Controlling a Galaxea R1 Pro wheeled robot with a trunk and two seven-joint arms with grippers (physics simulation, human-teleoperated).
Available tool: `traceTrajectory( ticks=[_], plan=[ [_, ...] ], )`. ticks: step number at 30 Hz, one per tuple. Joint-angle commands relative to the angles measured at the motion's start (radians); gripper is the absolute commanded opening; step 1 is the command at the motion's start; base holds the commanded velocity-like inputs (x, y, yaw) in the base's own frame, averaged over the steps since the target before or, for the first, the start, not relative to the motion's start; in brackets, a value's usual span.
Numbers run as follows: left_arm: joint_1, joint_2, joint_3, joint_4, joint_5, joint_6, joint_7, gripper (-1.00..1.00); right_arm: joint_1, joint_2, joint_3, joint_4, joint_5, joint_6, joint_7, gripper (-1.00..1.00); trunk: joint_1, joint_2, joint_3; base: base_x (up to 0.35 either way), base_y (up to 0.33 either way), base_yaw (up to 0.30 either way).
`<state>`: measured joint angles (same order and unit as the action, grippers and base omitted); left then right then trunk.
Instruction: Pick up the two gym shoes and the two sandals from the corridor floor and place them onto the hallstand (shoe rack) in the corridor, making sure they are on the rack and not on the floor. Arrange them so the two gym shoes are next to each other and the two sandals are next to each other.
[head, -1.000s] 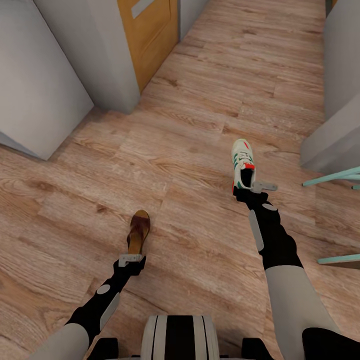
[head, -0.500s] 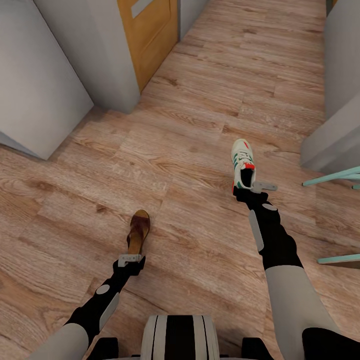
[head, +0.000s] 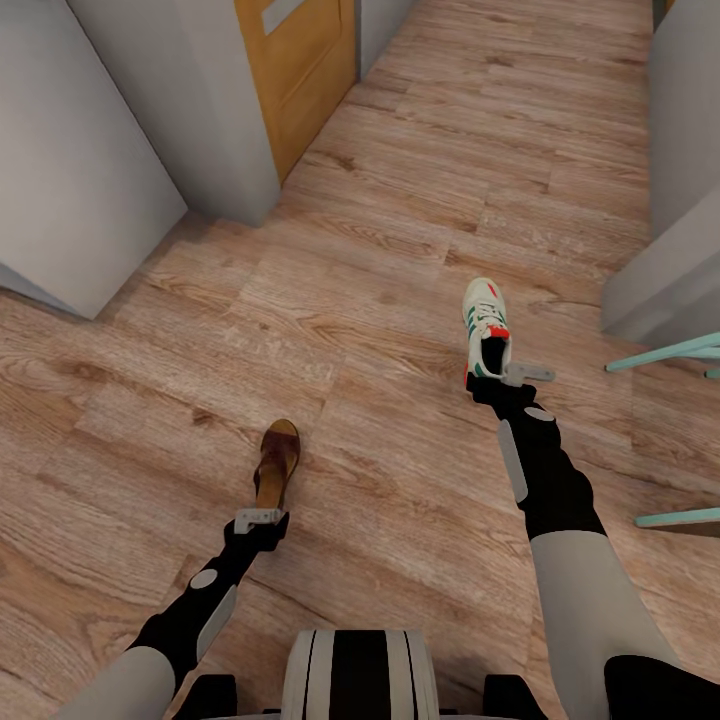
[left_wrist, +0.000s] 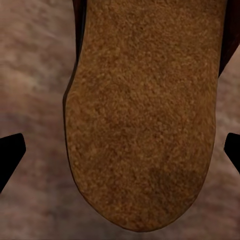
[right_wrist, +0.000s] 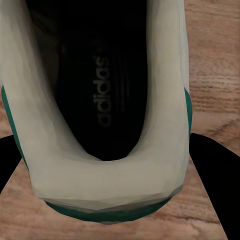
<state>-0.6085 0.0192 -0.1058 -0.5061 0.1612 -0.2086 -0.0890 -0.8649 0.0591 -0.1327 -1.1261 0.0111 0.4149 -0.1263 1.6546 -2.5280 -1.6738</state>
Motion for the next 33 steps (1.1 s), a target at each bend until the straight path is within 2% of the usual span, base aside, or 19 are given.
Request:
traceTrajectory(
  ticks=[1, 4, 5, 33],
  plan=[
    [0.000, 0.001, -0.006, 0.002, 0.011, -0.004, -0.001, 1.00, 0.000, 0.001, -0.001, -0.001, 0.001, 0.005, -0.001, -1.00, 0.000, 0.000, 0.000, 0.000, 0.000, 0.000],
    [0.000, 0.002, -0.006, 0.005, 0.011, -0.007, 0.005, 1.00, 0.000, 0.001, -0.001, -0.001, 0.001, 0.005, -0.002, -1.00, 0.000, 0.000, 0.000, 0.000, 0.000, 0.000],
    [0.000, 0.002, -0.006, 0.006, 0.011, -0.008, 0.008, -1.00, -0.001, 0.001, -0.001, -0.001, 0.001, 0.005, -0.002, -1.00, 0.000, 0.000, 0.000, 0.000, 0.000, 0.000],
    [0.000, 0.001, -0.006, 0.006, 0.011, -0.009, 0.014, -1.00, 0.000, 0.001, -0.002, -0.002, 0.001, 0.005, -0.002, -1.00, 0.000, 0.000, 0.000, 0.000, 0.000, 0.000]
  ],
)
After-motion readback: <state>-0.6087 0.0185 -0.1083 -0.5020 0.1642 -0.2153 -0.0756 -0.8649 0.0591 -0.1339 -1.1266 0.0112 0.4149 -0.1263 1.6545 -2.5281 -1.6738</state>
